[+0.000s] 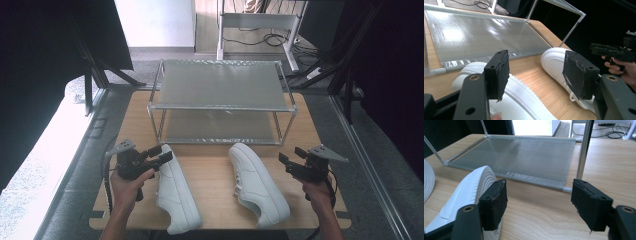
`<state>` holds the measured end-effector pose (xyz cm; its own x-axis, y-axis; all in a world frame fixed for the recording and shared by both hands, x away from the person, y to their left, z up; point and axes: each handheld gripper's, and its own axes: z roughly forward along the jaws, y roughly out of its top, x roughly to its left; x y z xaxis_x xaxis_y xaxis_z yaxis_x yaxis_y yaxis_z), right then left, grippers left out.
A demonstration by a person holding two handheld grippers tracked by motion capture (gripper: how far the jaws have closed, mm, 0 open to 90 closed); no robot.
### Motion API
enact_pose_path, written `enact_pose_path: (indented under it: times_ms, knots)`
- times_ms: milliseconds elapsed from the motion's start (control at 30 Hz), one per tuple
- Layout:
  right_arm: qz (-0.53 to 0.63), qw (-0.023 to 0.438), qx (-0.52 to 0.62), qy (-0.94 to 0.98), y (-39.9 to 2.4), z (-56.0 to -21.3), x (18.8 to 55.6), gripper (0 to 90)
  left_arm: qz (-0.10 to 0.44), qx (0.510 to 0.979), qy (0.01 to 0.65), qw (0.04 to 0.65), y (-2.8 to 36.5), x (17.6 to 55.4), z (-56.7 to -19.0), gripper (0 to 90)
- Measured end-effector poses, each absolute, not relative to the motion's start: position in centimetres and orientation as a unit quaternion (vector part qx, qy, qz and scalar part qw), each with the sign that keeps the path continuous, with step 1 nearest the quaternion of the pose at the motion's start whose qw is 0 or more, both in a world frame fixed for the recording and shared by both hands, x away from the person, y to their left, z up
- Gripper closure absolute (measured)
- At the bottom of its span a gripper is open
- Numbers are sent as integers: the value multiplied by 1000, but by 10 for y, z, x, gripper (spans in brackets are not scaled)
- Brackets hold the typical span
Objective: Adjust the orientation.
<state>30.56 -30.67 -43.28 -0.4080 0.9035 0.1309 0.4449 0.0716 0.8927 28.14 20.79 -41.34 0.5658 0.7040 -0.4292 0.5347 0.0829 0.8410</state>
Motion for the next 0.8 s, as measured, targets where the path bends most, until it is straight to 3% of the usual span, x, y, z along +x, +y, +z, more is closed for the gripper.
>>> enact_pose_path:
  times_ms: [300,367,433,533,633,800]
  knots:
    - [468,247,505,682,-314,-441,305,309,79,680,456,569,209,276,-417,395]
    - [468,246,510,678,-315,-443,306,310,81,682,457,565,209,275,-417,484]
    - [463,247,518,675,-317,-446,306,313,75,694,452,555,210,273,-418,631]
    - [456,247,520,679,-317,-450,307,314,79,702,454,542,211,271,-417,755]
    - [451,247,521,682,-318,-453,306,315,83,710,467,521,217,269,-418,828]
    - [442,246,532,679,-322,-457,307,315,77,710,492,499,232,264,-426,863]
